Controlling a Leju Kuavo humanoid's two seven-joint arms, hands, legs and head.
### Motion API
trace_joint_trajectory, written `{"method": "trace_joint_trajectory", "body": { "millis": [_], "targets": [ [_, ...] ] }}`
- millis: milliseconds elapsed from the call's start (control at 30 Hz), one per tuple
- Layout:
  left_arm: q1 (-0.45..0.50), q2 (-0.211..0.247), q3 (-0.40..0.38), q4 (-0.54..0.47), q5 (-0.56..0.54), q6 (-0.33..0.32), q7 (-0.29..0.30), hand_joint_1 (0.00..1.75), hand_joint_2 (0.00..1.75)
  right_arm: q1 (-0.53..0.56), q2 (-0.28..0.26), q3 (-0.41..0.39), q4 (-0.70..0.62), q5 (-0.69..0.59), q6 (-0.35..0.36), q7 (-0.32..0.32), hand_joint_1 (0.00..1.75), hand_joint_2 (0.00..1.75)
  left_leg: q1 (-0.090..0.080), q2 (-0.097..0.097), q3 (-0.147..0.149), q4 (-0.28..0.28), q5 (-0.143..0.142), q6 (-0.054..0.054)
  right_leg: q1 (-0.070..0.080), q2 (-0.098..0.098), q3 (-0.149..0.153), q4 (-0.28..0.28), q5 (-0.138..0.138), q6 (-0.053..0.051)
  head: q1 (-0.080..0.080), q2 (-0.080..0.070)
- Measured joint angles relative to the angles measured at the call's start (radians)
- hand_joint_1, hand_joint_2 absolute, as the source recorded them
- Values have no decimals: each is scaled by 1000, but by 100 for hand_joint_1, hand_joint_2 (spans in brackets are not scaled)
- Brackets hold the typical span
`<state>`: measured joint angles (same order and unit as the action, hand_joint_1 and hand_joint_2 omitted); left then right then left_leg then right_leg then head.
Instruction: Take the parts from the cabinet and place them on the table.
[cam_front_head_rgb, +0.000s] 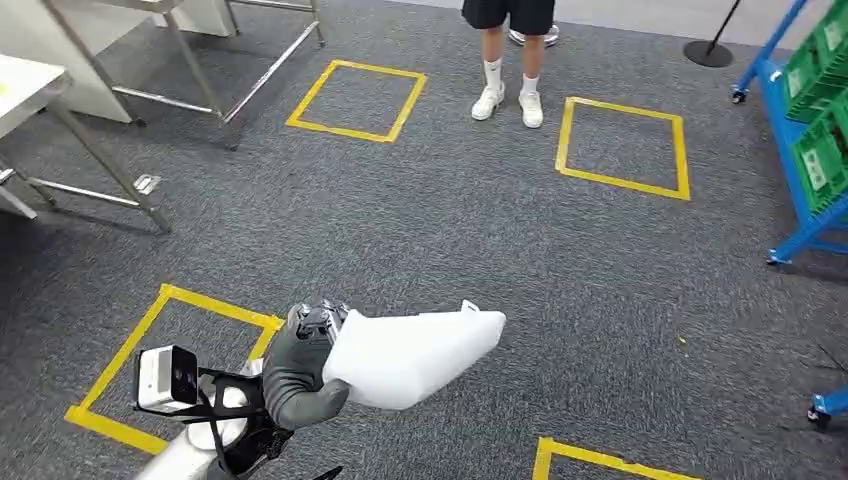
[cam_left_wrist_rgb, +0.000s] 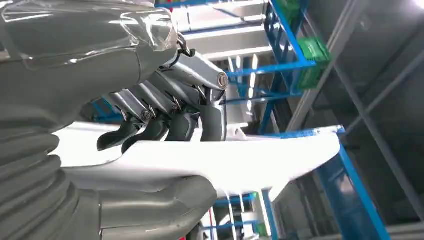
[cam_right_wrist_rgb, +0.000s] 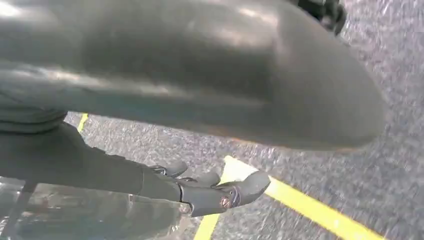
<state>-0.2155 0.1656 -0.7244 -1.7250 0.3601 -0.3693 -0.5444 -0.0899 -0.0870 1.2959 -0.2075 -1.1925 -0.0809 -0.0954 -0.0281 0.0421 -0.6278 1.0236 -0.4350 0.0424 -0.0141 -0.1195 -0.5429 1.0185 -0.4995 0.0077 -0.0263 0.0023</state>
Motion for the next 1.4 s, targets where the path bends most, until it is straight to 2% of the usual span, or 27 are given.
{"method": "trace_joint_trajectory", "body": {
  "millis": [33, 67, 133, 200, 233, 300, 333, 367, 433, 533, 567, 633, 700, 767, 800, 867, 900, 933, 1067, 1100, 1133, 1167, 1233, 1267, 1333, 1367, 1400],
  "targets": [
    [0, 0, 0, -1, -1, 0, 0, 175, 175, -3, 2, -1, 0, -2, -1, 0, 0, 0, 13, -16, 31, -30, 15, 8, 3, 1, -2, -1, -6, 6, 1, 0],
    [-2, -1, -1, 0, -3, -1, 0, 175, 175, -5, 1, -1, 0, -2, -3, 0, 0, 0, 13, -26, 42, -45, 20, 6, -3, 46, -2, 20, -12, 6, 5, 0],
    [-13, -6, -3, 2, -3, -3, 1, 175, 175, -3, 2, -1, 0, -5, -3, 0, 0, 0, 15, -48, 46, -47, 24, 17, -4, 101, -72, 158, -67, -4, 9, 0],
    [-12, -8, -6, 5, -3, -3, 3, 175, 175, 1, 2, -1, 0, -5, -3, 0, 0, 0, 15, -79, 45, -46, 22, 17, -7, 113, -158, 294, -104, -2, 8, 0],
    [-11, -8, -6, 7, -3, -3, 3, 175, 175, 3, 2, -1, 0, -5, -3, 0, 0, 0, 15, -96, 46, -45, 22, 16, -9, 114, -177, 310, -98, 5, 10, 0],
    [-11, -8, -7, 8, -3, -3, 5, 175, 175, 3, 2, -2, 0, -5, -3, 0, 0, 0, 19, -124, 46, -37, 16, 8, -17, 115, -149, 212, -31, 30, 9, 0],
    [-11, -8, -8, 8, -3, -3, 5, 175, 175, 2, 1, -2, 0, -6, -3, 0, 0, 0, 23, -138, 46, -28, 10, 1, -23, 125, -110, 118, 15, 45, 9, 0],
    [-11, -8, -8, 8, -3, -3, 6, 175, 175, 1, 0, -3, 0, -6, -3, 0, 0, 0, 25, -149, 43, -12, 0, -8, -32, 153, -69, 25, 52, 55, 10, 0],
    [-12, -8, -8, 8, -3, 0, 9, 175, 175, -1, 5, -3, 0, -6, -3, 0, 0, 0, 20, -163, 30, 9, -15, -20, -29, 176, -66, 23, 45, 28, 13, 0],
    [-8, -5, -10, 8, -4, -1, 10, 175, 175, -5, 8, -5, 0, -6, -3, 0, 0, 0, 27, -179, 26, 5, -14, -23, -21, 155, -63, 26, 42, 8, 12, 0],
    [-7, -4, -9, 8, -4, -1, 10, 175, 175, -6, 11, -5, -1, -6, -3, 0, 0, 0, 30, -164, 25, 14, -19, -28, -26, 145, -61, 24, 42, 2, 11, 0],
    [-11, -2, -9, 8, -4, 0, 10, 175, 175, -2, 9, -6, 0, -6, -3, 0, 0, 0, 30, -76, -17, 101, -68, -37, -18, 131, -56, 24, 38, -10, 2, 0],
    [-9, -2, -10, 8, -3, 0, 10, 175, 175, 6, 8, -6, 0, -7, -3, 0, 0, 0, 33, -50, -105, 264, -136, -41, -12, 107, -55, 24, 34, -16, 2, 0],
    [-7, 0, -10, 8, -3, 0, 11, 175, 175, 9, 8, -6, 0, -7, -3, 0, 0, 0, 33, -46, -141, 314, -131, -39, -6, 84, -54, 24, 30, -20, 2, 0],
    [-7, 0, -10, 8, -3, 0, 12, 175, 175, 8, 8, -6, 0, -7, -3, 0, 0, 0, 32, -46, -124, 274, -101, -34, -3, 74, -52, 24, 27, -20, 2, 0],
    [-7, 1, -8, 8, -3, -1, 13, 175, 175, 6, 10, -7, 0, -7, -3, 0, 0, 0, 21, -22, -33, 100, -14, -11, 3, 53, -40, 23, 20, -21, 3, 0],
    [-8, 1, -6, 6, -3, -2, 16, 175, 175, 6, 12, -7, 0, -7, -3, 0, 0, 0, 4, 30, 8, 25, 0, 8, 3, 44, -34, 21, 18, -21, 3, 0],
    [-8, 0, -3, 5, -3, -4, 18, 175, 175, 7, 16, -7, -1, -7, -3, 1, 0, 0, 2, 43, 12, 19, -11, 10, 11, 36, -32, 20, 14, -15, 6, 0],
    [-5, 1, 1, 1, -4, -9, 21, 175, 175, 4, 20, -8, -1, -7, -3, 3, 0, 0, 1, -6, 30, -15, 1, 22, 9, -2, -13, 4, 11, -1, 1, 0],
    [-3, 0, 1, 0, -4, -9, 21, 175, 175, 3, 18, -8, -1, -7, -3, 3, 0, 0, 11, -19, 44, -36, 14, 16, 4, 44, -18, 19, 6, -1, 5, 0],
    [-9, -1, 0, 0, -3, -10, 21, 175, 175, 4, 18, -8, -1, -8, -3, 3, 0, 0, 14, -29, 48, -42, 18, 26, 2, 84, -45, 72, -23, -6, 2, 0],
    [-9, -5, 0, 0, -4, -10, 23, 175, 175, 7, 17, -8, -1, -8, -3, 3, 0, 0, 16, -42, 48, -42, 18, 26, 0, 104, -82, 144, -51, -9, 9, 0],
    [-4, -6, -2, 0, -5, -13, 25, 175, 175, 14, 14, -8, -1, -8, -3, 3, 0, 0, 15, -73, 47, -41, 17, 25, -6, 114, -162, 286, -95, -3, 8, 0],
    [-1, -6, -2, 0, -5, -15, 26, 175, 175, 16, 13, -8, -1, -8, -3, 3, 0, 0, 16, -89, 48, -41, 16, 23, -10, 114, -180, 304, -89, 6, 10, 0],
    [2, -6, -2, 0, -5, -18, 26, 175, 175, 15, 10, -9, -1, -8, -3, 3, 0, 0, 21, -117, 50, -37, 12, 16, -19, 115, -145, 210, -34, 33, 9, 0],
    [3, -6, -2, 0, -5, -18, 26, 175, 175, 14, 8, -9, -1, -8, -3, 3, 0, 0, 27, -134, 51, -28, 6, 7, -27, 124, -95, 99, 16, 49, 9, 0],
    [3, -6, -2, 0, -4, -18, 26, 175, 175, 13, 8, -9, -1, -8, -3, 3, 0, 0, 30, -145, 47, -15, -2, -4, -36, 151, -57, 15, 46, 60, 10, 0]
  ]
}}
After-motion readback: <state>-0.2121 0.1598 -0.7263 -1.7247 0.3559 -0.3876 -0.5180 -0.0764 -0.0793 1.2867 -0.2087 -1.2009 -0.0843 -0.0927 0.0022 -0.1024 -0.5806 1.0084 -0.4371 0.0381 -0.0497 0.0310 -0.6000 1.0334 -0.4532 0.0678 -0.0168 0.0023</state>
